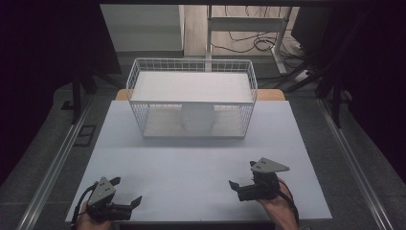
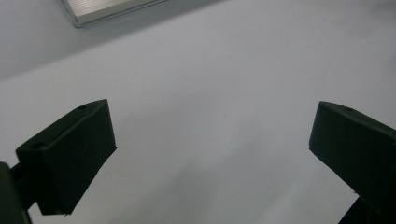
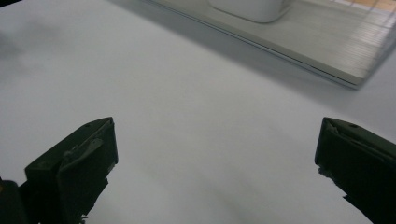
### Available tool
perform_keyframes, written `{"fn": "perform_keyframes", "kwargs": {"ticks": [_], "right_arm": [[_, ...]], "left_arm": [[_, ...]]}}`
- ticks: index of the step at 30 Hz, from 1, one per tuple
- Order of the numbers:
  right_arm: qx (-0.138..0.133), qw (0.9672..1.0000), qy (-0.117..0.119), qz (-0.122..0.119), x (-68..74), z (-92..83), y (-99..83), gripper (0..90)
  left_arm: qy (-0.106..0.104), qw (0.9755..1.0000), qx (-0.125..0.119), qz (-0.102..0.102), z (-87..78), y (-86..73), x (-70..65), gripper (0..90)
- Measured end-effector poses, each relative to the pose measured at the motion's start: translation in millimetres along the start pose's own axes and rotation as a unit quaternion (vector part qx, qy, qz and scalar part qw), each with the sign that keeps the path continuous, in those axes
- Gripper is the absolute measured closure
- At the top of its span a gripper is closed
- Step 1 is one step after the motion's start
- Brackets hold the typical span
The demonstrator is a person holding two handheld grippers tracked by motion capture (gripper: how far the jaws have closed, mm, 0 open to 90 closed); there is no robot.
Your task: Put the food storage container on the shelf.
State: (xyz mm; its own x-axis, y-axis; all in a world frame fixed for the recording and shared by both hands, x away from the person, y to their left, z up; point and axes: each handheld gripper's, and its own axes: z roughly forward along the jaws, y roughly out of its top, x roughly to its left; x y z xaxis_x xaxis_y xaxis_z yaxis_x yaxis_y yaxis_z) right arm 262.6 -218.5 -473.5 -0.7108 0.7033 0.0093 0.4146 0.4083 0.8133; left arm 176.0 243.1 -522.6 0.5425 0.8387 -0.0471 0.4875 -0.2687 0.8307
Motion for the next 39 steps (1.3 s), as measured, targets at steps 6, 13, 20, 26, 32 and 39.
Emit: {"fn": "perform_keyframes", "kwargs": {"ticks": [6, 13, 20, 26, 32, 39], "right_arm": [[-0.009, 0.9998, -0.019, 0.007, -6.0, -19.2, -8.1, 0.0], [-0.009, 0.9991, -0.037, 0.021, -10.2, -41.3, -26.2, 0.0], [-0.013, 0.9967, -0.067, 0.045, -17.1, -58.1, -43.0, 0.0], [-0.007, 0.9956, -0.078, 0.053, -21.2, -65.1, -55.3, 0.0], [0.022, 0.9945, -0.082, 0.062, -21.4, -68.2, -75.5, 0.0], [0.037, 0.9933, -0.085, 0.069, -22.1, -68.4, -81.0, 0.0]], "left_arm": [[0.008, 1.0, -0.001, 0.002, -4.5, -1.8, 2.1, 0.3], [0.017, 0.9998, -0.004, 0.002, -13.3, -4.9, 5.0, 0.3], [0.026, 0.9995, -0.001, -0.016, -19.7, -10.3, 7.7, 0.2], [0.029, 0.9994, 0.002, -0.02, -19.9, -13.6, 8.9, 0.0], [0.027, 0.9993, 0.017, -0.022, -17.0, -17.5, 9.2, 0.0], [0.028, 0.999, 0.025, -0.025, -15.2, -17.6, 9.6, 0.0]]}}
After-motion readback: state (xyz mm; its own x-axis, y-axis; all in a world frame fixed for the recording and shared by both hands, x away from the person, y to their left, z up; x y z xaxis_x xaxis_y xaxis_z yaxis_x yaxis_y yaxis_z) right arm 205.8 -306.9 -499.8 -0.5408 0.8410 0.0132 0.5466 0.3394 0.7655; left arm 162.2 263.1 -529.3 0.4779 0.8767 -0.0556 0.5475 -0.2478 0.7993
